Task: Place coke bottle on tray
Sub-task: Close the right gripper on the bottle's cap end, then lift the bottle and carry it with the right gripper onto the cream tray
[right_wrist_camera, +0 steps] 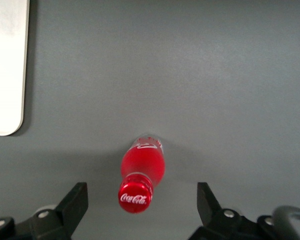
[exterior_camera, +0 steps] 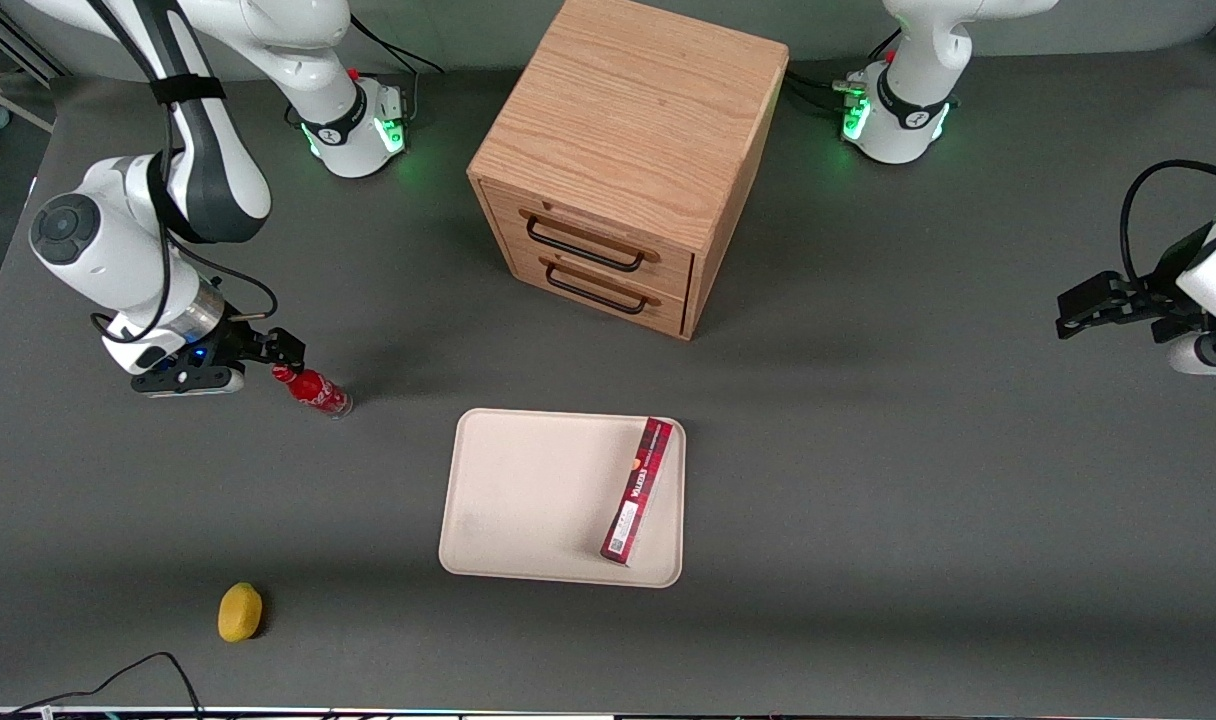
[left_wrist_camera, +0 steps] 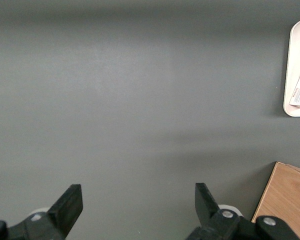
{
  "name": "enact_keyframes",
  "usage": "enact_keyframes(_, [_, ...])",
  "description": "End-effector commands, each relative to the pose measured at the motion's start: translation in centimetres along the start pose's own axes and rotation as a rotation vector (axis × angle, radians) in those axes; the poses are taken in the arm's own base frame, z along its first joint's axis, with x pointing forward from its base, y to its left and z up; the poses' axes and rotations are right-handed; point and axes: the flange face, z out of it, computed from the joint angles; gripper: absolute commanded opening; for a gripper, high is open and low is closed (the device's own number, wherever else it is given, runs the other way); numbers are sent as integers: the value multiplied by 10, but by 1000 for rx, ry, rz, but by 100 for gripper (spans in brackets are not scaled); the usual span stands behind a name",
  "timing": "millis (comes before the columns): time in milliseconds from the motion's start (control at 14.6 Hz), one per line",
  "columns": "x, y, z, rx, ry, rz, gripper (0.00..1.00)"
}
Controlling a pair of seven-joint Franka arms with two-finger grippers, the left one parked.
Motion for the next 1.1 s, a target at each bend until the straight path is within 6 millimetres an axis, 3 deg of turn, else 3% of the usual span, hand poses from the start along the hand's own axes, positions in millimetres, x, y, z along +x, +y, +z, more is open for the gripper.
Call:
enact_keyframes(0, [-10, -1, 12, -12, 30, -30, 94])
enact_keyframes(206, [-16, -4, 19, -11, 35, -34, 83])
enact_keyframes(275, [-17, -4, 20, -12, 33, -37, 74])
enact_keyframes(343, [-17, -4, 21, -12, 31, -37, 61])
enact_keyframes(549, [-18, -4, 19, -13, 31, -35, 10])
enact_keyframes(618, [-18, -4, 19, -13, 28, -35, 0])
enact_keyframes(824, [-16, -4, 10, -16, 28, -34, 0])
enact_keyframes(1029, [-4, -4, -33, -25, -8, -30, 0])
